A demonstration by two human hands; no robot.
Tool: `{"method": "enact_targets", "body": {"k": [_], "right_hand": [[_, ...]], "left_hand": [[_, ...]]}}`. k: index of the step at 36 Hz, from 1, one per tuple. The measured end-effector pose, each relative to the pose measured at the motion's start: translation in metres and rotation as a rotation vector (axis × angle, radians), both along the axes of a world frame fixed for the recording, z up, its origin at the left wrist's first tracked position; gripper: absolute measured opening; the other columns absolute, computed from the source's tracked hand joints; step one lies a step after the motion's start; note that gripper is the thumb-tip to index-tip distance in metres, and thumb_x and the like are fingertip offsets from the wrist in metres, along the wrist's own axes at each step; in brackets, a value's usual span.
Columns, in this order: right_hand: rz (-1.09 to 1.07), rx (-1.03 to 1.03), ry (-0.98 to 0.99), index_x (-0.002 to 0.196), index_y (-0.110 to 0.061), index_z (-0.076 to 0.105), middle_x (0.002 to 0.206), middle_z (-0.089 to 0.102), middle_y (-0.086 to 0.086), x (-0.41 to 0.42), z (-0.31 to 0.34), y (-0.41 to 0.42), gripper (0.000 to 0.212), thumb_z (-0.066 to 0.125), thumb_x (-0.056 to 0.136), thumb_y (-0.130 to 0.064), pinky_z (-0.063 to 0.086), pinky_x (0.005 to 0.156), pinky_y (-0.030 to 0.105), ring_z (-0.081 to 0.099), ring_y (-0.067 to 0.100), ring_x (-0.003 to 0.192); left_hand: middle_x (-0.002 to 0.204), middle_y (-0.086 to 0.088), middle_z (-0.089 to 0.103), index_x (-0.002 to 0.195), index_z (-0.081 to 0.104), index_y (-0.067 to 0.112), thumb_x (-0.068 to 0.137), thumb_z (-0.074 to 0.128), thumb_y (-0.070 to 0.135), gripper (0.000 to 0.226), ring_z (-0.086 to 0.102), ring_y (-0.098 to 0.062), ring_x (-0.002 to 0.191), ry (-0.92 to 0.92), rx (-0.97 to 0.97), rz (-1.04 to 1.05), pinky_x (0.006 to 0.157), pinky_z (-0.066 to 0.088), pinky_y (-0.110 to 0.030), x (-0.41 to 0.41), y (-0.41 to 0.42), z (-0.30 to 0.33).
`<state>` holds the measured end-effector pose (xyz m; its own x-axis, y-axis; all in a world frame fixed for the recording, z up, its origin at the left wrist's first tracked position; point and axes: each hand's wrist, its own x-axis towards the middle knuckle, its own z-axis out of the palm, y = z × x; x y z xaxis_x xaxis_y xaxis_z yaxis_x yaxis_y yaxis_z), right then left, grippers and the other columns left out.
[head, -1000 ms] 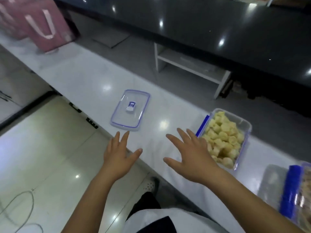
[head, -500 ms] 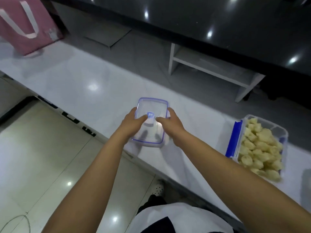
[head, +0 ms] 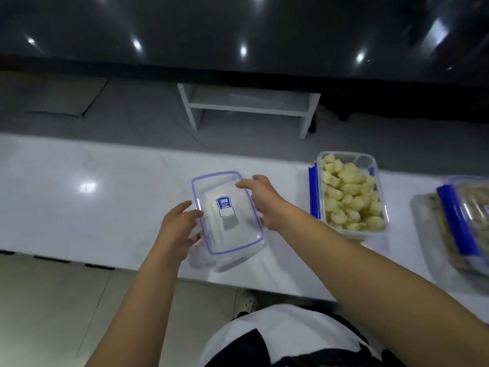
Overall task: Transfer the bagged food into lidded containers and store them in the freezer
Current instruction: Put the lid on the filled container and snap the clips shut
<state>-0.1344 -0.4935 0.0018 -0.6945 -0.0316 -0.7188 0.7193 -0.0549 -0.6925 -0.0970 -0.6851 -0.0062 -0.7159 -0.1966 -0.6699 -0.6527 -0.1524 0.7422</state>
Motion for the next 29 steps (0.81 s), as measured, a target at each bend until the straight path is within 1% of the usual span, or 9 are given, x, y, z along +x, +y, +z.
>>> {"method": "enact_targets", "body": {"k": [4,6,9,12,14,17,21,24,29], "right_hand": [[0.019,-0.098,-0.035,0.129,-0.039,0.044,0.117,0.055,0.000,0.010,0.016,0.015,0.055,0.069,0.081,-0.046,0.051,0.078,0.037,0.059,0.023,0.101],[0.047,-0.103,-0.004,0.132,-0.039,0.045,0.126,0.053,-0.001,0.015,0.022,0.027,0.055,0.069,0.082,-0.049,0.050,0.093,0.044,0.057,0.026,0.112],[0.104,-0.080,0.094,0.145,-0.043,0.037,0.140,0.046,-0.005,0.023,0.033,0.048,0.072,0.071,0.082,-0.055,0.036,0.109,0.051,0.047,0.029,0.125],[0.152,-0.045,0.214,0.147,-0.047,0.036,0.156,0.038,-0.006,0.038,0.051,0.073,0.082,0.074,0.076,-0.064,0.036,0.105,0.048,0.038,0.027,0.140],[0.154,-0.014,0.292,0.147,-0.051,0.035,0.157,0.038,-0.007,0.048,0.064,0.096,0.088,0.076,0.071,-0.067,0.036,0.099,0.041,0.037,0.021,0.140],[0.166,0.059,0.411,0.147,-0.053,0.033,0.159,0.033,-0.009,0.061,0.078,0.134,0.099,0.080,0.062,-0.070,0.040,0.107,0.039,0.038,0.014,0.139],[0.271,0.259,0.536,0.151,-0.054,0.022,0.157,0.019,-0.023,0.080,0.082,0.179,0.114,0.082,0.055,-0.071,0.042,0.099,0.025,0.031,0.011,0.141],[0.341,0.419,0.525,0.152,-0.057,0.009,0.164,0.004,-0.022,0.094,0.077,0.208,0.126,0.080,0.050,-0.079,0.031,0.118,0.048,0.011,0.017,0.153],[0.254,0.417,0.497,0.148,-0.061,0.004,0.160,0.012,-0.013,0.105,0.068,0.243,0.129,0.079,0.045,-0.077,0.044,0.108,0.055,0.032,0.028,0.143]], "left_hand": [[0.102,-0.005,0.078,0.123,0.060,0.022,0.093,0.065,0.004,0.036,0.075,-0.026,0.095,0.075,0.119,-0.054,0.076,0.062,-0.044,0.000,0.019,0.019],[0.104,-0.008,0.078,0.124,0.061,0.023,0.094,0.064,0.004,0.036,0.076,-0.030,0.095,0.120,0.175,-0.093,0.072,0.062,-0.045,0.000,0.030,0.033],[0.112,-0.011,0.076,0.127,0.062,0.027,0.087,0.073,0.015,0.043,0.074,-0.033,0.101,0.203,0.221,-0.192,0.074,0.062,-0.045,0.003,0.053,0.055],[0.119,-0.009,0.074,0.130,0.063,0.030,0.079,0.077,0.027,0.053,0.072,-0.032,0.106,0.280,0.246,-0.298,0.077,0.061,-0.043,0.011,0.086,0.075],[0.123,-0.008,0.072,0.131,0.063,0.031,0.084,0.074,0.027,0.049,0.071,-0.032,0.109,0.319,0.281,-0.328,0.079,0.061,-0.043,0.019,0.112,0.084],[0.125,-0.011,0.071,0.130,0.066,0.032,0.088,0.073,0.024,0.043,0.069,-0.033,0.113,0.359,0.354,-0.338,0.083,0.060,-0.046,0.028,0.151,0.092],[0.129,-0.009,0.069,0.127,0.068,0.033,0.084,0.070,0.020,0.044,0.067,-0.033,0.116,0.348,0.438,-0.361,0.085,0.060,-0.045,0.034,0.199,0.097],[0.129,-0.008,0.069,0.124,0.069,0.036,0.081,0.074,0.024,0.045,0.067,-0.032,0.117,0.325,0.469,-0.400,0.082,0.061,-0.040,0.038,0.228,0.101],[0.132,-0.009,0.067,0.130,0.065,0.032,0.089,0.067,0.021,0.043,0.066,-0.032,0.119,0.315,0.446,-0.509,0.087,0.060,-0.040,0.050,0.269,0.099]]}}
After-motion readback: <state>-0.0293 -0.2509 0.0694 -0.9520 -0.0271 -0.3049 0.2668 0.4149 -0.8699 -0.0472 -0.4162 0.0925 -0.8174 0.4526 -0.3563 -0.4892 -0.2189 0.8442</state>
